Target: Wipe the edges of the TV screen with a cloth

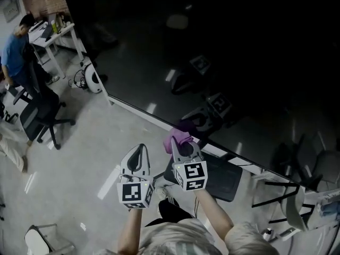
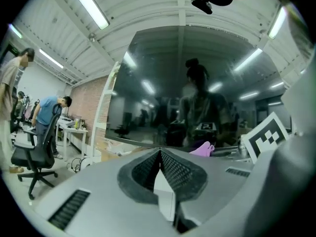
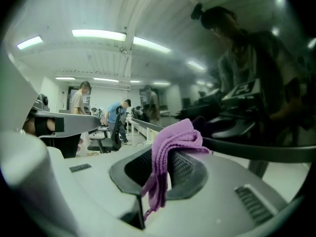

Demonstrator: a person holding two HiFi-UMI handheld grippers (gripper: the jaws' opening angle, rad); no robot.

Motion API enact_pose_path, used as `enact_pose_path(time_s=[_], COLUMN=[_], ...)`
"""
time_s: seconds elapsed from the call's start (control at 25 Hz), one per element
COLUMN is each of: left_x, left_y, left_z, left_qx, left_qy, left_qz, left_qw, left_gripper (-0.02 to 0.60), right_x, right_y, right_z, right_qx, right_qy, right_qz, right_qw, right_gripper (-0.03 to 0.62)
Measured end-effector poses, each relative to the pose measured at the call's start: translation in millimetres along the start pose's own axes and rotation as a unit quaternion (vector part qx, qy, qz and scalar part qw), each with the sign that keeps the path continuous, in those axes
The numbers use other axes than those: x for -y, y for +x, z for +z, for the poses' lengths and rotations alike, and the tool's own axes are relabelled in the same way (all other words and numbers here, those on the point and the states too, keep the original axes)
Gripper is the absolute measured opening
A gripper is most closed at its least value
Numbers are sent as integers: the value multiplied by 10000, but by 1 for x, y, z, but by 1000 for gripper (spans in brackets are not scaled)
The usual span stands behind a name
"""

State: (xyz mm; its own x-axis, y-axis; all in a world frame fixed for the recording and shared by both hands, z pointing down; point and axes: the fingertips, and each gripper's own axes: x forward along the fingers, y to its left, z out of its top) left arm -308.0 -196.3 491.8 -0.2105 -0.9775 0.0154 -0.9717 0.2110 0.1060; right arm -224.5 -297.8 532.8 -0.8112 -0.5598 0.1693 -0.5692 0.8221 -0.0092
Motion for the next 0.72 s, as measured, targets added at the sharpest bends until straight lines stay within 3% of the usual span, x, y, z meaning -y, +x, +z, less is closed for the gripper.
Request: enact_pose_path(time_s=[0.12,0.4,0.72], left_x=[-78,-97,-240], left_y=[19,10,73], left_z=[15,9,39], left_qx=[50,122,403], left_qy=[-13,125,136], left_qz=[240,678,843], left_qw=[9997,9975,9955], left_gripper=[15,15,15], right_x=[-50,-65,-150], right_y=[79,95,190], right_z=[22,40,75], right_qx=[23,499,775], right_qy=[-61,124,-567], right_qz=[305,381,479], right_qw=[9995,9979,9942], right_gripper=[63,63,63])
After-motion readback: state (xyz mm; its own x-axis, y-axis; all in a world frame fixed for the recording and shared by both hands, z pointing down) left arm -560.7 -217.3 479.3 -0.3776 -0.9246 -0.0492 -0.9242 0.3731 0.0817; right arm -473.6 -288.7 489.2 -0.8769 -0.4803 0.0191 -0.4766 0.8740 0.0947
